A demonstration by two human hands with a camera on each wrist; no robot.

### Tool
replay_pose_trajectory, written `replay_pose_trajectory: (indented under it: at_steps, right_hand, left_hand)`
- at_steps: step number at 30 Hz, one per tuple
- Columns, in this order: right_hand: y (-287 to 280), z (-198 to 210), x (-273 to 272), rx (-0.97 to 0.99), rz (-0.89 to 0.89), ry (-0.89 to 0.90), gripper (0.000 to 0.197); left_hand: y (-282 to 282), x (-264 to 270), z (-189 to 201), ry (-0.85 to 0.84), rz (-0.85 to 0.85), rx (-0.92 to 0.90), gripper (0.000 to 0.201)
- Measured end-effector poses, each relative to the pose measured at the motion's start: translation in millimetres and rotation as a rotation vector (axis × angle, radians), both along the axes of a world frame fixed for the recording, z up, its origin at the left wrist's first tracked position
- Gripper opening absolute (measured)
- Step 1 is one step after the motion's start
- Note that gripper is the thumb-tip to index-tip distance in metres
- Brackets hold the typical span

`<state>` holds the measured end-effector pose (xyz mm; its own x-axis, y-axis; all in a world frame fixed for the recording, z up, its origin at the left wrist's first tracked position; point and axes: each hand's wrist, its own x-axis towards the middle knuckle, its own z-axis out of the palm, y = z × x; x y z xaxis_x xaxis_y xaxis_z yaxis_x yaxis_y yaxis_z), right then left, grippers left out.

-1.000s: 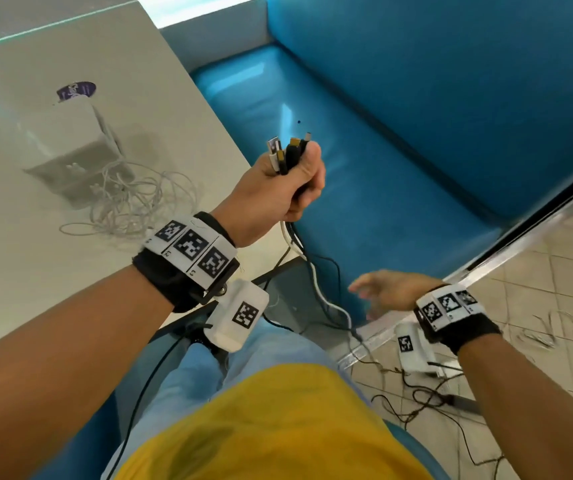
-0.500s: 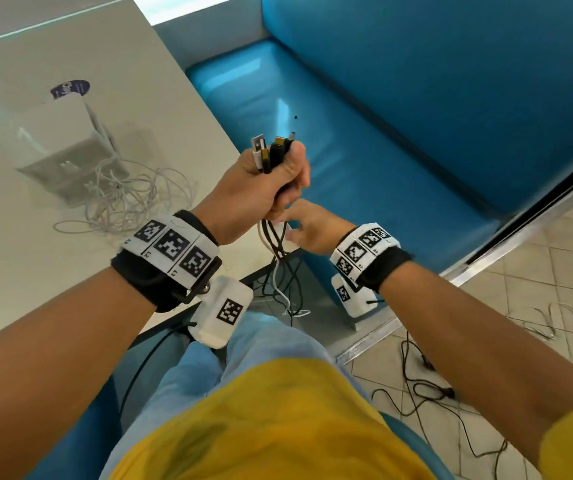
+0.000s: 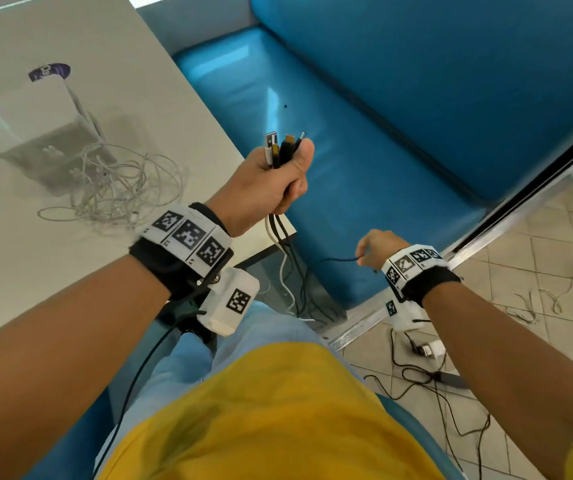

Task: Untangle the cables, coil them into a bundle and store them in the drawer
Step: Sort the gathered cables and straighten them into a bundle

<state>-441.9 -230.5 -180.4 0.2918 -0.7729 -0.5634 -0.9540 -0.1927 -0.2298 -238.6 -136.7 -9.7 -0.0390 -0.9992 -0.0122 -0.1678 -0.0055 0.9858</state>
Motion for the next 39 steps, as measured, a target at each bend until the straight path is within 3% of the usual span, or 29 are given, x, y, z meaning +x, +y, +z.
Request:
replay_pose_trajectory:
  at_steps: [2, 3, 5, 8, 12, 17, 22, 26, 31, 35, 37, 39]
  right_hand:
    - [0.5, 0.3, -1.8, 0.023, 0.013, 0.012, 0.04]
    - [0.8, 5.0, 1.8, 0.029, 0.01, -0.071, 0.046]
    - [4.9, 28.2, 15.5, 0.117, -0.063, -0.446, 0.042]
    - [22.2, 81.9, 42.4, 0.417, -0.188, -1.001, 0.022]
    - [29.5, 109.3, 63.0, 0.664, -0.182, -1.22, 0.032]
    - [25.2, 97.1, 77.8, 0.649, -0.125, -1.147, 0.06]
    - [19.5, 93.1, 81.8, 0.487, -0.093, -0.971, 0.079]
    - [10.6, 60.1, 75.5, 0.409, -0.057, -0.799, 0.078]
    - [10.1, -7.7, 58.2, 0.37, -0.29, -0.583, 0.069]
    - [21.5, -33.8, 48.1, 0.399, -0.414, -0.47, 0.066]
    - [26.0, -35.7, 42.6, 0.371, -0.531, -0.591, 0.056]
    - [29.4, -34.3, 36.5, 0.39, -0.717, -0.857, 0.049]
  left_hand:
    - [-0.7, -2.2, -2.1, -0.009, 0.005, 0.0, 0.052]
    - [-1.4, -3.3, -3.2, -0.016, 0.006, 0.004, 0.052]
    - [-3.0, -5.1, -6.2, -0.012, 0.012, 0.013, 0.055]
    - [-7.5, -7.8, -12.1, -0.01, 0.032, -0.006, 0.056]
    - [-18.1, -6.8, -17.3, 0.015, 0.164, -0.036, 0.054]
    - [-25.5, -0.3, -24.6, 0.044, 0.169, -0.032, 0.051]
    - [-34.4, 4.3, -38.5, 0.049, 0.121, -0.008, 0.049]
    - [-48.7, 7.9, -41.8, 0.043, 0.062, 0.035, 0.048]
    - [-69.3, 11.6, -45.9, 0.166, 0.025, 0.191, 0.046]
    - [-66.6, -7.0, -68.6, 0.048, -0.102, 0.347, 0.047]
    - [-66.5, -16.4, -75.6, 0.05, -0.119, 0.389, 0.046]
    - [-69.7, -27.5, -82.2, 0.037, -0.135, 0.409, 0.049]
